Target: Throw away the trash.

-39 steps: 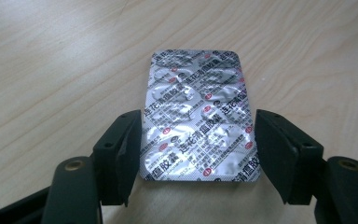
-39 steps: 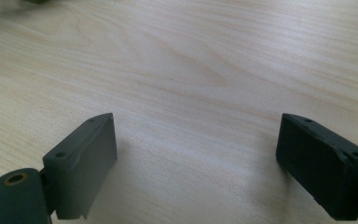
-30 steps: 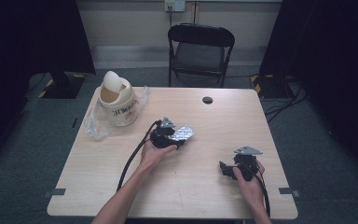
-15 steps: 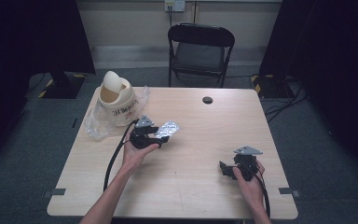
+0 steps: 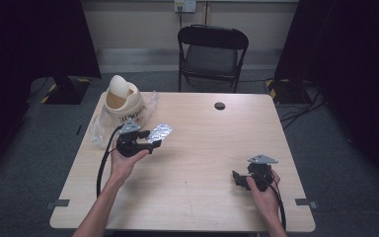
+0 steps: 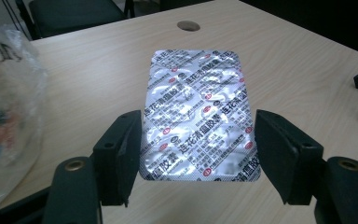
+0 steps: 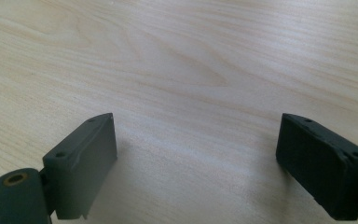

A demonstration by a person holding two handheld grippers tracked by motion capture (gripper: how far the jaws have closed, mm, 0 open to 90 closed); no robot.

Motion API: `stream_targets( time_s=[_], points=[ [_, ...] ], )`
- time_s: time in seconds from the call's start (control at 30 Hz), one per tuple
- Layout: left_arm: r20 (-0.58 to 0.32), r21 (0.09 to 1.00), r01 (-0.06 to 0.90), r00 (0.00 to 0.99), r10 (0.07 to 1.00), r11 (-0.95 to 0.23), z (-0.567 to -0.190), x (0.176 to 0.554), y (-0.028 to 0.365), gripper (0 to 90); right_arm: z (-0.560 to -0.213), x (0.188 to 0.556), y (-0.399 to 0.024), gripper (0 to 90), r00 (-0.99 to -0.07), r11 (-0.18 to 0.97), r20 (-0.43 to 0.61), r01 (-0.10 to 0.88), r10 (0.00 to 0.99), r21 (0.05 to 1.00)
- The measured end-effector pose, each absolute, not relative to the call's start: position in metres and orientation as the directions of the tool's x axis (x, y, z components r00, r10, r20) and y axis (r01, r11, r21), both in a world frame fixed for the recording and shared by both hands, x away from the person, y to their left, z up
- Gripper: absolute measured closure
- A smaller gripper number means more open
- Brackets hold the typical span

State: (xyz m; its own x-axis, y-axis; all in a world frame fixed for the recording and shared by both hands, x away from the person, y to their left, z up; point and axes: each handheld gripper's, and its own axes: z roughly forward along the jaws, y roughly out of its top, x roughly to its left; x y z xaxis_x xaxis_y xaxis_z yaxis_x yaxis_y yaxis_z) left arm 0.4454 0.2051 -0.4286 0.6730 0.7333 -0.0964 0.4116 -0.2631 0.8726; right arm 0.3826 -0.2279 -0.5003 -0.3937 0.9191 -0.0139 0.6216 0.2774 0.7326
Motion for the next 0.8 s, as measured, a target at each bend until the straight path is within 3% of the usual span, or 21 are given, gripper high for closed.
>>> stream_targets(
  time_s=[0.8],
  points=[
    [-0.064,0.894,0.401,0.556,0.828,-0.200,-0.386,0.456,0.300,34.2,-0.500,0.383,-0.228,11.3,-0.394,0.277,-0.014,0.622,0.919,0.733]
  ],
)
